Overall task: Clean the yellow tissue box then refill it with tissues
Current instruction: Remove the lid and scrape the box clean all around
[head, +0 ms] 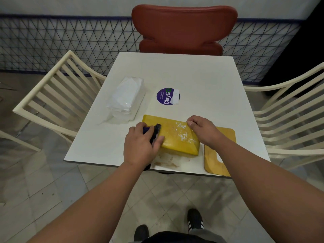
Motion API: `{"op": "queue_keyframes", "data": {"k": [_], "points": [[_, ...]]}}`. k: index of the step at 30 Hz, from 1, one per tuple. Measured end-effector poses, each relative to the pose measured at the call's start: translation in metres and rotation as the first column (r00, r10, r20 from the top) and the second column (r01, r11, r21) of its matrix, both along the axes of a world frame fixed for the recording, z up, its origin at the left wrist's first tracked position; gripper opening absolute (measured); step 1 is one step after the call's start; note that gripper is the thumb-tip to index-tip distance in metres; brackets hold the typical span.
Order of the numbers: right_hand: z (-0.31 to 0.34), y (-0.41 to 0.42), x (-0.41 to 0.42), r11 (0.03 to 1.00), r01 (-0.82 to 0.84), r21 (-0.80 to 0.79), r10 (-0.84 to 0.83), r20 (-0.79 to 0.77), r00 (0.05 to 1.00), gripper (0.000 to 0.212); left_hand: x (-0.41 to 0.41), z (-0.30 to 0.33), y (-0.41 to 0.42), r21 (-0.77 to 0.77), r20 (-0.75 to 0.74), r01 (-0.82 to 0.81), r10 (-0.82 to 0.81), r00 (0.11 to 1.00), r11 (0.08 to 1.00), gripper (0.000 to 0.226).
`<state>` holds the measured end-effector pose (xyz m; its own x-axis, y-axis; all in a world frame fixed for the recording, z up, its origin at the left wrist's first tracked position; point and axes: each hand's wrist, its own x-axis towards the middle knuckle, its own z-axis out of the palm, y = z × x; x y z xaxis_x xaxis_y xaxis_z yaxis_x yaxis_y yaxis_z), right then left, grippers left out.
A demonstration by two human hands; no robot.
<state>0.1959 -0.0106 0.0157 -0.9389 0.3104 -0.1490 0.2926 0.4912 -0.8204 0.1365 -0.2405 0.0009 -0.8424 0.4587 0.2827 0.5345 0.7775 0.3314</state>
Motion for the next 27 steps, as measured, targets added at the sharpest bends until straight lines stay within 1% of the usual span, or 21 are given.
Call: {"op": "queue_keyframes", "data": {"k": [2,4,7,8,10,12,13,17,18,22,23,27], "points": [[0.0,0.0,0.0,1.0,0.002,-0.004,-0.002,-0.005,1.0,0.02,0.002,-0.002,-0.001,-0.016,-0.018,0.036,-0.036,0.999,0.999,0.048],[0.0,0.0,0.001,1.0,-0.001,-0.002,0.001,-0.009,1.0,0.02,-0.002,0.001,-0.001,0.021,-0.002,0.029,-0.029,1.0,0.999,0.043],[0.0,0.0,0.0,1.0,-0.001,0.003,0.001,-0.006,1.0,0.02,-0.017,0.006,-0.001,0.093,0.103,-0.101,0.091,0.99,0.991,0.033],[0.0,0.0,0.0,1.0,0.0,0.005,0.0,-0.004,1.0,0.02,-0.018,0.007,0.001,0.111,0.118,-0.112,0.099,0.988,0.987,0.032],[0.0,0.0,0.0,1.0,0.001,0.003,-0.001,-0.006,1.0,0.02,-0.011,0.009,0.01,0.107,0.11,-0.029,0.017,0.994,0.994,0.034],[0.0,0.001,0.0,1.0,0.001,0.0,-0.001,-0.007,1.0,0.021,-0.004,0.008,0.019,0.069,0.092,0.071,-0.077,0.993,0.995,0.034],[0.001,0.001,0.0,1.0,0.0,0.0,0.0,-0.004,1.0,0.021,-0.005,0.008,0.02,0.062,0.082,0.078,-0.083,0.993,0.995,0.034],[0.001,0.002,0.0,1.0,0.002,-0.006,-0.002,-0.004,1.0,0.02,-0.025,0.009,0.013,0.118,0.114,-0.103,0.089,0.989,0.988,0.033],[0.001,0.002,-0.001,1.0,0.003,-0.006,-0.003,-0.006,1.0,0.02,-0.025,0.01,0.014,0.126,0.119,-0.111,0.097,0.988,0.986,0.033],[0.001,0.002,-0.001,1.0,0.002,0.0,-0.002,-0.007,1.0,0.02,-0.011,0.009,0.031,0.083,0.109,0.055,-0.064,0.992,0.995,0.034],[0.001,0.003,-0.001,1.0,-0.002,0.004,0.002,-0.008,1.0,0.02,-0.013,0.009,0.031,0.083,0.115,0.058,-0.067,0.991,0.995,0.035],[0.0,0.003,-0.001,1.0,-0.005,0.006,0.005,-0.018,1.0,0.02,-0.034,0.011,0.02,0.162,0.18,-0.154,0.124,0.976,0.975,0.036]]}}
